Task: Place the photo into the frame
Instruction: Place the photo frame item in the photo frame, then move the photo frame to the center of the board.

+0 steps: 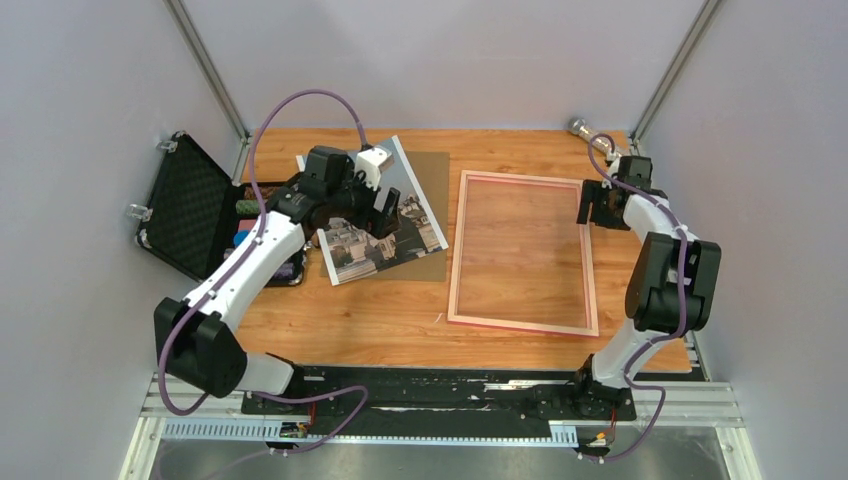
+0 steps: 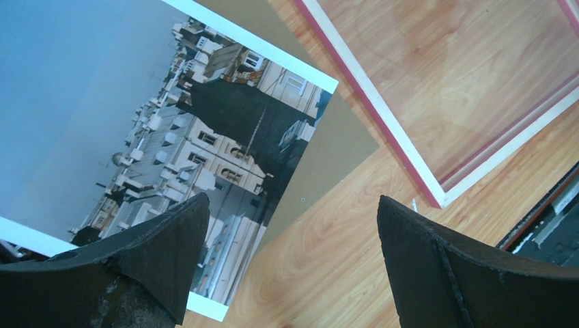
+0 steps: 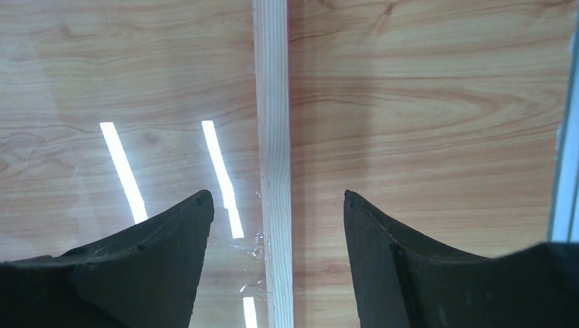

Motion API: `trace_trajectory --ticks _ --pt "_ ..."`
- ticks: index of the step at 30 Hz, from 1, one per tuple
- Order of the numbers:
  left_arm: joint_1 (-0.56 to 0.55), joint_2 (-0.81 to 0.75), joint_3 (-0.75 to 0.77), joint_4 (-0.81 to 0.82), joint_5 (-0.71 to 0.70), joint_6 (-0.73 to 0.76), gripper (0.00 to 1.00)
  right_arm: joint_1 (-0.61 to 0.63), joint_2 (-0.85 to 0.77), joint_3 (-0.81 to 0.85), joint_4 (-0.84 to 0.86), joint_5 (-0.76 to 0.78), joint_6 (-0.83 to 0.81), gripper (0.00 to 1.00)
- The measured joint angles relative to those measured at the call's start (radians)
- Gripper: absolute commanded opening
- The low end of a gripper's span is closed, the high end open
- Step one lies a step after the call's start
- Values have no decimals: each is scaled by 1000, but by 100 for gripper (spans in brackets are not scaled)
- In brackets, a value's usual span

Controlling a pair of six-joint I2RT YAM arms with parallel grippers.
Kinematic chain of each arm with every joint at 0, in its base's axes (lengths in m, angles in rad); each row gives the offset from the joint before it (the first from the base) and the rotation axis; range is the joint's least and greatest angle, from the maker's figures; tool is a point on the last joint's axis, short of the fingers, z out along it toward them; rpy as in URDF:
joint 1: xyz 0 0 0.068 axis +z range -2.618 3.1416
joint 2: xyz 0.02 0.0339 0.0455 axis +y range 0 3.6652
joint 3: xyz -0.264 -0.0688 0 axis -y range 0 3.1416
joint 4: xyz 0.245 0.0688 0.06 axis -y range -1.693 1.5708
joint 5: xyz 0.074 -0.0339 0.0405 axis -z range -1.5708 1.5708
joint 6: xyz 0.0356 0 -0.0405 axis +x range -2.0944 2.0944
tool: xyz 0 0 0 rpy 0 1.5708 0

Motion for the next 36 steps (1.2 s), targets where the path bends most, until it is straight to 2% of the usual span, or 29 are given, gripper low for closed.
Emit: trace_trajectory --ticks 4,9,16,23,28,32,34,36 --pt "0 -40 -24 -3 -25 26 100 0 42 0 1 -18 8 59" --pt "0 -60 -51 -16 -59 46 100 -3 76 -1 8 -27 17 41" --pt "5 -119 -88 -58 -105 72 100 -19 116 -1 16 -34 19 31" --pt "17 -145 -95 -63 -134 78 100 -26 141 12 23 -54 24 12" --pt "39 -148 -122 -69 -168 83 100 -26 169 47 23 -60 26 4" --pt "77 -144 -134 -97 -209 92 100 -26 195 81 24 -60 48 5" --pt "106 -131 -134 -105 -229 95 100 -26 208 98 24 -60 55 18" --pt "141 -104 -134 -109 -251 96 100 -26 219 113 26 -60 61 36"
